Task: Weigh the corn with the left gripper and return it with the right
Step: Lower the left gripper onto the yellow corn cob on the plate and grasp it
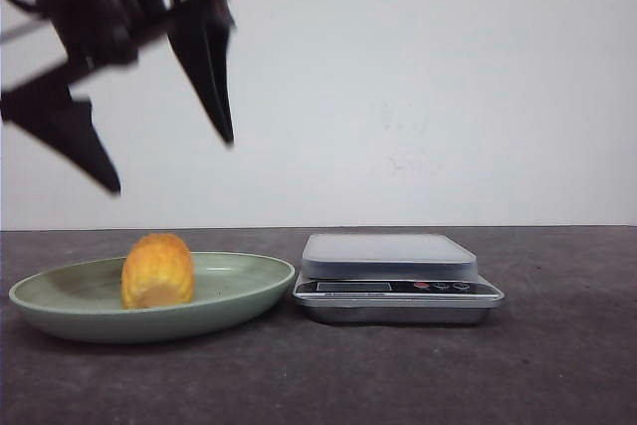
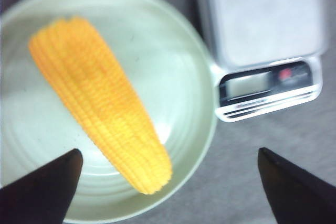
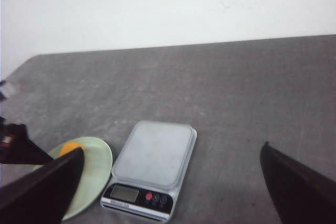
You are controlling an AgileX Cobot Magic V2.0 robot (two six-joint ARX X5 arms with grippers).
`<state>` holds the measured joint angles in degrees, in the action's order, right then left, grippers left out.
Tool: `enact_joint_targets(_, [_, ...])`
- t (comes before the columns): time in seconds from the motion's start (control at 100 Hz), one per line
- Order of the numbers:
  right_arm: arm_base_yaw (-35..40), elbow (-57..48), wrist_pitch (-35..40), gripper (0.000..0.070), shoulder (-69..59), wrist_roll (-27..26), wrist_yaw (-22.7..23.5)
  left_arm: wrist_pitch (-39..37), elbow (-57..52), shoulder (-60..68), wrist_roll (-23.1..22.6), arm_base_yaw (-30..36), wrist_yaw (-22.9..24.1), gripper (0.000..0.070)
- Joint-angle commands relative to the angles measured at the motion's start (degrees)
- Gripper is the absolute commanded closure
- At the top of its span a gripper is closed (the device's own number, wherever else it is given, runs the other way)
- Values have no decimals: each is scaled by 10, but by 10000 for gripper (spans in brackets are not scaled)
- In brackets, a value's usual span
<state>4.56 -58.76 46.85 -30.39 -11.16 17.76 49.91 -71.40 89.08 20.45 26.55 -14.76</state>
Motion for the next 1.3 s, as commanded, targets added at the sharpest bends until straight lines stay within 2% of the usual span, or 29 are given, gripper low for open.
enact_joint_targets(0.0, [2, -5, 5, 20, -3, 27, -6, 3, -7, 26, -11, 6, 2, 40])
enact_joint_targets(0.08, [2, -4, 18, 20, -3, 41, -20, 0, -7, 53, -12, 6, 8, 40])
enact_joint_targets(0.26, [2, -4, 47, 20, -3, 56, -43, -1, -7, 104, -12, 6, 56, 40])
enact_joint_targets(0.45, [2, -4, 60, 20, -3, 60, -47, -7, -7, 150, -12, 6, 60, 50])
enact_joint_targets(0.55, [2, -4, 59, 20, -3, 60, -47, -12, -7, 165, -11, 6, 59, 170])
enact_joint_targets(0.64, [2, -4, 60, 20, -3, 60, -48, -13, -7, 173, -14, 6, 59, 329])
enact_joint_targets(0.69, [2, -4, 60, 20, -3, 60, -47, -13, -7, 175, -21, 6, 58, 468])
enact_joint_targets(0.74, [2, -4, 60, 20, -3, 59, -47, -12, -7, 175, -40, 6, 52, 700])
enact_joint_targets(0.81, [2, -4, 60, 20, -3, 58, -47, -10, -7, 175, -66, 6, 38, 693])
enact_joint_targets(0.92, [2, -4, 60, 20, -3, 58, -47, 0, -8, 175, -76, 6, 34, 693])
enact_joint_targets(1.11, [2, -4, 60, 20, -3, 58, -47, 2, -29, 149, -76, 4, -48, 693])
enact_joint_targets(1.29, [2, -4, 62, 20, -3, 58, -47, -13, -77, 89, -70, 10, -50, 693])
